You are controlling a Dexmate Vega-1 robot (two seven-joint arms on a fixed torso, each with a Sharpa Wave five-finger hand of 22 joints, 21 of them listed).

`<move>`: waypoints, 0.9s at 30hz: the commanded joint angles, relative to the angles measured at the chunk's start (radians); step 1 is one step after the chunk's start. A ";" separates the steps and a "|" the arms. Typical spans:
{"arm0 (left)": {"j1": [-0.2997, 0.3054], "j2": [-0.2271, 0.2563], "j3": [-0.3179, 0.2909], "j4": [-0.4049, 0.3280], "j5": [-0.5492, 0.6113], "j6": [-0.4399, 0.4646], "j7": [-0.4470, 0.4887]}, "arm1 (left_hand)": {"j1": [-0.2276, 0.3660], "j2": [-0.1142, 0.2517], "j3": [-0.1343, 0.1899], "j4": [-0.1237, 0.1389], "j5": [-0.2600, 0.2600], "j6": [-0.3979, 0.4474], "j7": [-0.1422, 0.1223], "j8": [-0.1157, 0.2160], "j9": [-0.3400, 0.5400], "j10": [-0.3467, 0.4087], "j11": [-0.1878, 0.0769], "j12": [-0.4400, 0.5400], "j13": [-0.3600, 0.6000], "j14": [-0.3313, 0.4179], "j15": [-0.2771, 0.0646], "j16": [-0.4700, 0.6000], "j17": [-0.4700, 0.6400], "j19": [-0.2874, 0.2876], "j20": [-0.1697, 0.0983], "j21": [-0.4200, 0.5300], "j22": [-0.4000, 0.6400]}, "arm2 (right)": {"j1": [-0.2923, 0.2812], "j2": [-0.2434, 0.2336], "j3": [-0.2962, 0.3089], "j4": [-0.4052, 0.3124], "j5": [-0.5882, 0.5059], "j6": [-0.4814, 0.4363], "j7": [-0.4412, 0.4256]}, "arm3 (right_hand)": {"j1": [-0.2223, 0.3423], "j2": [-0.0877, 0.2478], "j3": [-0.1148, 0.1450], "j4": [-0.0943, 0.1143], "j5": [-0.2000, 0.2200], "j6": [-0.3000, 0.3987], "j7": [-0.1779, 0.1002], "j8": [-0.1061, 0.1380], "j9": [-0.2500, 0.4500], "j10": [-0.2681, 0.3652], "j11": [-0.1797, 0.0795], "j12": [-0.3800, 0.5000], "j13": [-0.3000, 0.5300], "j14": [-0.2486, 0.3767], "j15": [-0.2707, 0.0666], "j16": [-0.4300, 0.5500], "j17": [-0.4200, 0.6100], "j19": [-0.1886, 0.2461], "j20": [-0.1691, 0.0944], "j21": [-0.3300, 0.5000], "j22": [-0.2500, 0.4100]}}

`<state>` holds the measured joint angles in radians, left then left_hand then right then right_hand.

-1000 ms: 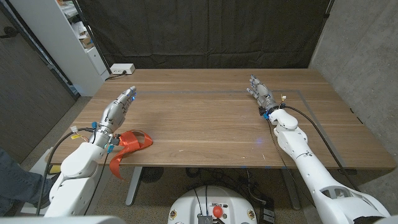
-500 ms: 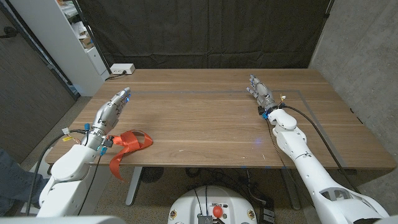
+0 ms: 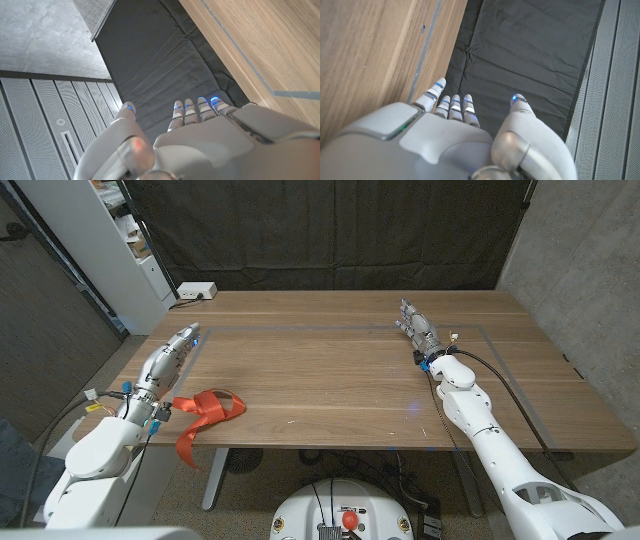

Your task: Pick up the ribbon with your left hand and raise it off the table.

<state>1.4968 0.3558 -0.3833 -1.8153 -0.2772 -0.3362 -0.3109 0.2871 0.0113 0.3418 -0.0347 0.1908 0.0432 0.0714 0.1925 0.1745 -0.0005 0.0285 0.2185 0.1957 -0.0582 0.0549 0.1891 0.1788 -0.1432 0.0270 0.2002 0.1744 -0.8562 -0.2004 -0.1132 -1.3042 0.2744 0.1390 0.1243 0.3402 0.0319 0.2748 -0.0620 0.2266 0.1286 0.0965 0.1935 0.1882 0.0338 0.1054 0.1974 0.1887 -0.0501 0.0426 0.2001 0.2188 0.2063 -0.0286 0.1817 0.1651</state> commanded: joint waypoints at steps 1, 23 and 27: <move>0.048 -0.016 -0.039 -0.039 0.037 0.009 0.019 | 0.004 0.009 0.000 -0.005 0.000 0.005 0.000 0.003 0.005 0.004 0.003 0.003 0.000 0.005 0.002 0.004 0.002 -0.006 0.006 -0.001 0.005 | 0.005 0.004 -0.009 0.007 -0.002 0.000 0.000 | -0.001 0.008 0.001 -0.006 0.006 0.009 -0.001 0.004 0.002 0.004 0.004 0.004 0.005 0.003 0.002 0.006 -0.001 0.003 -0.003 0.010 0.005; 0.088 -0.033 -0.057 -0.093 0.131 0.040 0.055 | 0.006 0.012 0.001 -0.011 0.001 0.005 -0.005 0.000 0.005 0.002 -0.005 0.001 0.000 0.006 -0.002 0.002 0.002 -0.007 0.011 -0.002 0.005 | -0.005 -0.003 -0.001 0.002 0.006 0.002 0.007 | -0.002 0.008 0.001 -0.008 0.007 0.009 -0.001 0.003 0.003 0.006 0.003 0.004 0.005 0.004 0.003 0.006 -0.001 0.003 -0.003 0.010 0.005; 0.098 -0.038 -0.059 -0.104 0.159 0.042 0.070 | 0.007 0.013 0.002 -0.013 0.001 0.004 -0.006 0.000 0.005 0.002 -0.004 0.000 0.000 0.006 -0.002 0.002 0.002 -0.008 0.010 -0.002 0.005 | -0.007 -0.005 0.001 0.000 0.007 0.000 0.008 | -0.002 0.008 0.001 -0.009 0.007 0.009 -0.002 0.003 0.003 0.005 0.003 0.004 0.005 0.004 0.003 0.006 -0.001 0.003 -0.002 0.010 0.005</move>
<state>1.5742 0.3269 -0.4371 -1.8943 -0.1762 -0.3054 -0.2683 0.2900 0.0162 0.3419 -0.0428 0.1908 0.0468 0.0677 0.1925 0.1745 -0.0005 0.0286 0.2185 0.1957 -0.0547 0.0514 0.1891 0.1788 -0.1488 0.0325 0.2002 0.1744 -0.8561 -0.2001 -0.1170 -1.2967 0.2765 0.1417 0.1288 0.3402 0.0319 0.2705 -0.0662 0.2266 0.1286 0.0965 0.1935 0.1881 0.0338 0.1054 0.1974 0.1884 -0.0501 0.0426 0.2001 0.2187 0.2063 -0.0286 0.1817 0.1651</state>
